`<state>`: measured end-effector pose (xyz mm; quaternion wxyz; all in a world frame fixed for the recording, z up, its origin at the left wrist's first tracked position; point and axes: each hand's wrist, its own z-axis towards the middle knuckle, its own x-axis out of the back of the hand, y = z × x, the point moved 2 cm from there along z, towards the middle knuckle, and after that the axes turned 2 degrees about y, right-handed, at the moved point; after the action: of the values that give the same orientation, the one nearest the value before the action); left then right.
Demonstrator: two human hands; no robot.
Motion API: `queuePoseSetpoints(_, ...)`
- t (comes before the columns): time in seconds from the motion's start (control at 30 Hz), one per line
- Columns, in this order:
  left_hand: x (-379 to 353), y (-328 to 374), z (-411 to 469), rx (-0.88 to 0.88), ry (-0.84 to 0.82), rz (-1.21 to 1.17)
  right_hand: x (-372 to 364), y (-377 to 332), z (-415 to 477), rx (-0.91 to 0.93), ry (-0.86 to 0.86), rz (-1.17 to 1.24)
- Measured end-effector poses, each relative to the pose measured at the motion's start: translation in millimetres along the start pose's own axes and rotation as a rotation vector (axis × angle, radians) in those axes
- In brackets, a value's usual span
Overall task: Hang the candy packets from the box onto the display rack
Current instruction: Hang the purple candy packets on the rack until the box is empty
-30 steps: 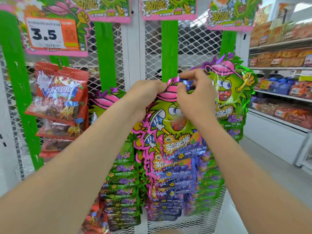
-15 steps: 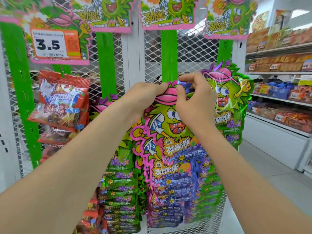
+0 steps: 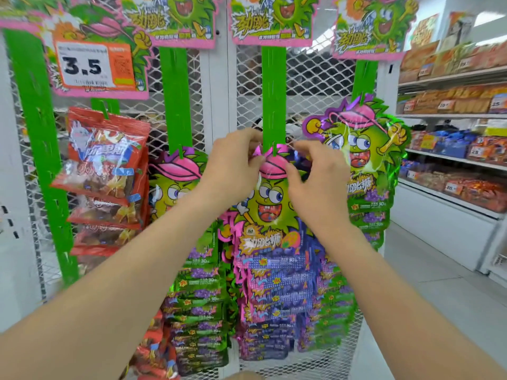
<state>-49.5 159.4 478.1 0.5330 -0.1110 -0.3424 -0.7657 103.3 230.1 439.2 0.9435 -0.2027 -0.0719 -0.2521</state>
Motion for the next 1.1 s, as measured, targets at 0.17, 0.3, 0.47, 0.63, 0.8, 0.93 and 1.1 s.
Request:
queuePoseSetpoints(0.17,6,-14,-58,-0.285,0.166,0.107,15,-30,-54,0.168,-0.034,0.144)
queuePoseSetpoints(0.3,-2,-56,-153,-0.277,0.014,0.1,-4,-46,-124,0.002,-0.834,0.243)
queuePoseSetpoints(0.47,-46,-137,-291,0.017,-0.457,0.227,-50,-43,-238,0.254,-1.548,-0.071)
queuePoseSetpoints(0.63,-117,-202,-413,0.264,-1.074,0.201,-70,-19,-355,0.326,-1.915,-0.298)
queuePoseSetpoints(0.8,-179,-242,-513,0.422,-1.326,0.221,-84,6,-399,0.382,-2.023,-0.321)
queuePoseSetpoints(0.93,-223,-253,-565,0.305,-1.457,0.313,-103,18,-413,0.406,-1.984,-0.302)
queuePoseSetpoints(1.1,-258,-258,-584,0.217,-1.528,0.424,-128,39,-429,0.152,-2.055,-0.138)
